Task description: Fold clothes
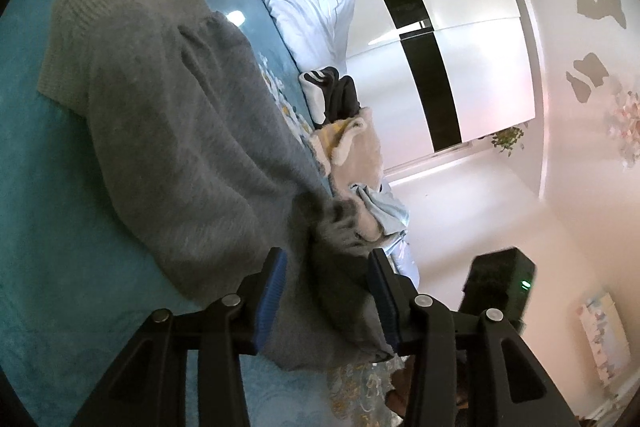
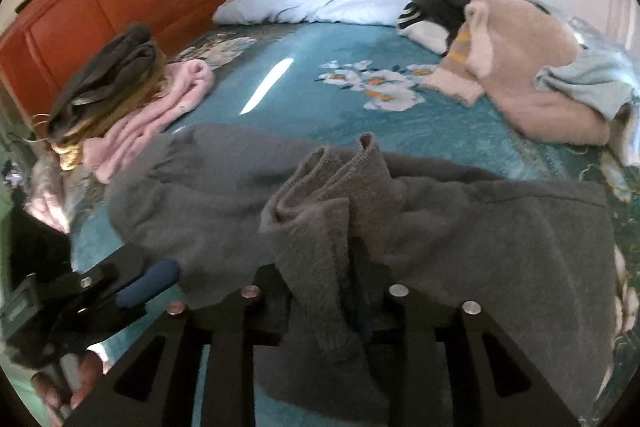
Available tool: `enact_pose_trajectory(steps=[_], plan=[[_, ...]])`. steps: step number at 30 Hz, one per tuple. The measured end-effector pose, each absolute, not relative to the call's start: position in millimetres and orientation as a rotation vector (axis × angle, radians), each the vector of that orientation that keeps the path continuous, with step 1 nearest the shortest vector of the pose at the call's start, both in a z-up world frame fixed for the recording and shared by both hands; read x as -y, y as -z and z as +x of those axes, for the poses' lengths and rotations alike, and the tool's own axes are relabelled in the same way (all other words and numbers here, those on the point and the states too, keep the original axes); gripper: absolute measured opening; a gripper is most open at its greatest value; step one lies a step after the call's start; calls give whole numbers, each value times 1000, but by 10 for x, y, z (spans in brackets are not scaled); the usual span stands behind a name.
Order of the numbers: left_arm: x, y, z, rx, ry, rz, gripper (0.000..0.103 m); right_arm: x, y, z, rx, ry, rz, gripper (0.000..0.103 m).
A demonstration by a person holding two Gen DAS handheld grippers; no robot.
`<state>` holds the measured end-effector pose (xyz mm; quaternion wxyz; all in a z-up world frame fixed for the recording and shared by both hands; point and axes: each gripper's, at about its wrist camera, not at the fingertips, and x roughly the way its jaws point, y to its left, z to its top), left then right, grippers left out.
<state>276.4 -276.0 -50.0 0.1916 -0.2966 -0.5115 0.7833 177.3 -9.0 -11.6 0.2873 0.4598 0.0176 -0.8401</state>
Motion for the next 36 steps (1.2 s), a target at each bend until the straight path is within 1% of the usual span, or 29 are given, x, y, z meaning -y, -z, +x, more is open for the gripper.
enact_pose_trajectory(steps=[4,6,8,12,14,19,21,22,23,24,26,28,31,32,33,34,36], plan=[[2625,474,2701,1367,-2230,-889,49,-84,-27,1906,40,2149,1115,44],[2527,451,2664,1318,-2241,-927,50,-234,-98,1899,64,2188,1079,44],[2374,423,2599,1255,-2236,-968,51,-454,-129,1823,114,2243,1083,44],[2072,393,2418,1136,-2244,-1054,54,-998,-26,1658,302,2312,1154,44],[1957,416,2293,1116,-2243,-1111,54,-1239,47,1607,384,2334,1190,44],[1790,377,2067,1128,-2244,-1145,54,-1679,161,1579,493,2364,1240,44],[1736,384,1955,1118,-2275,-1213,51,-1802,155,1608,520,2356,1237,44],[1713,414,1892,1120,-2287,-1267,47,-1853,138,1636,522,2349,1228,44],[1708,436,1868,1125,-2299,-1288,31,-1897,113,1686,510,2338,1217,44],[1704,458,1848,1130,-2311,-1308,26,-1924,90,1733,493,2328,1206,44],[1702,472,1857,1155,-2320,-1299,21,-1959,54,1824,457,2303,1185,44],[1694,406,1864,1177,-2304,-1258,21,-1970,29,1947,441,2239,1159,44],[1605,180,1799,1141,-2291,-1192,20,-1927,24,2150,452,2106,1113,45],[1566,97,1783,1120,-2294,-1179,20,-1913,23,2217,455,2062,1098,46],[1527,15,1767,1099,-2296,-1166,20,-1867,55,2275,467,2021,1086,51],[1493,-59,1752,1087,-2293,-1152,20,-1821,103,2304,487,1996,1083,64],[1436,-195,1737,1070,-2275,-1121,20,-1757,247,2304,567,1972,1096,71]])
